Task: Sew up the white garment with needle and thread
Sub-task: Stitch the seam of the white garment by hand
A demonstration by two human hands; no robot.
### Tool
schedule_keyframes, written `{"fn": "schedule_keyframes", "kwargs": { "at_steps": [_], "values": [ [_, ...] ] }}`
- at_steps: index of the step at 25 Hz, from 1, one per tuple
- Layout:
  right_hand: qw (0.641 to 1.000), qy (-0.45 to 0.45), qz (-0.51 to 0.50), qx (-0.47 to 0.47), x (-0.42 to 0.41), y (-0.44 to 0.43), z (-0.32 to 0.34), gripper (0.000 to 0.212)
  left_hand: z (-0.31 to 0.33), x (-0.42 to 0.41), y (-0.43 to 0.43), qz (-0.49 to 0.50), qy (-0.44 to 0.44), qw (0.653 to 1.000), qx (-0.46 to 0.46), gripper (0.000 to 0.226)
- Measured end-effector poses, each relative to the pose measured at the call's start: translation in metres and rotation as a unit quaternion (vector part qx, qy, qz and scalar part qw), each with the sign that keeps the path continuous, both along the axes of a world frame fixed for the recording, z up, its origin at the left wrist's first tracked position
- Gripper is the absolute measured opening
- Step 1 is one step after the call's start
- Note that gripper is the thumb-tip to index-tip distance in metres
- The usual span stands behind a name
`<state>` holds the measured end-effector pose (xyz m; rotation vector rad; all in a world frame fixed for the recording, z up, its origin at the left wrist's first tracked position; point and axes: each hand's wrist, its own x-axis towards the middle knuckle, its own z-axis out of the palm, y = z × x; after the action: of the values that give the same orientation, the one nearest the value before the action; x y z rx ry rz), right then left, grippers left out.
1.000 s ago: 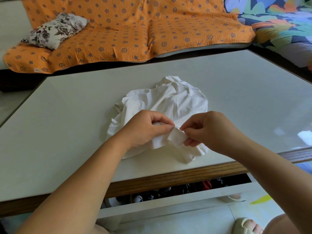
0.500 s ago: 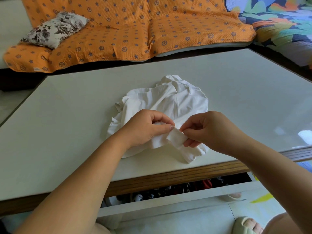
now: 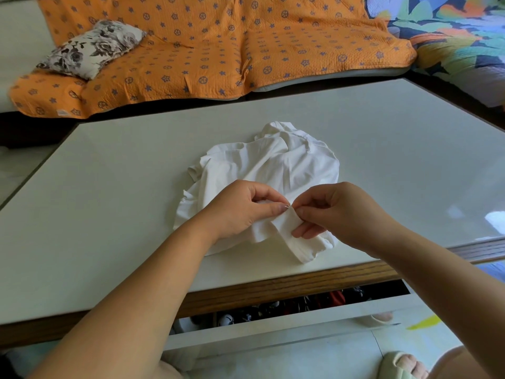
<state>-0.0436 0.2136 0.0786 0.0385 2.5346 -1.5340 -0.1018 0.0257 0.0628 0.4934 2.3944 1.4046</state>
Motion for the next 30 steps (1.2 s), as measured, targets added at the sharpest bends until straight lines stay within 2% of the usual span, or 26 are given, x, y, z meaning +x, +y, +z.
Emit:
{"fn": "schedule_keyframes", "kwargs": {
  "at_steps": [5,8,14,18,23,26,30],
  "values": [
    [0.999,0.003,-0.042,-0.023,-0.006,0.002,-0.003,0.011,-0.002,-0.001,-0.001,0.007,-0.065,0.993,0.101,0.007],
    [0.998,-0.003,-0.045,-0.045,-0.005,0.0,-0.002,0.012,-0.003,-0.001,-0.001,0.011,-0.079,0.989,0.123,0.006],
    [0.995,0.029,-0.066,-0.066,-0.003,-0.004,-0.001,0.015,-0.005,0.0,0.003,0.009,-0.082,0.99,0.118,0.005],
    [0.996,0.062,-0.057,-0.037,-0.003,-0.008,0.002,0.023,-0.009,0.001,0.004,0.016,-0.081,0.99,0.114,0.006],
    [0.995,0.094,-0.027,-0.004,-0.004,-0.006,0.003,0.023,-0.009,-0.002,0.002,0.017,-0.092,0.987,0.131,0.021],
    [0.995,0.101,-0.012,-0.007,-0.003,-0.005,0.002,0.025,-0.009,-0.002,0.002,0.024,-0.107,0.983,0.145,0.012],
    [0.984,0.173,0.015,0.031,-0.003,-0.006,-0.004,0.033,-0.009,-0.002,0.001,0.036,-0.128,0.98,0.148,0.009]
  ]
}}
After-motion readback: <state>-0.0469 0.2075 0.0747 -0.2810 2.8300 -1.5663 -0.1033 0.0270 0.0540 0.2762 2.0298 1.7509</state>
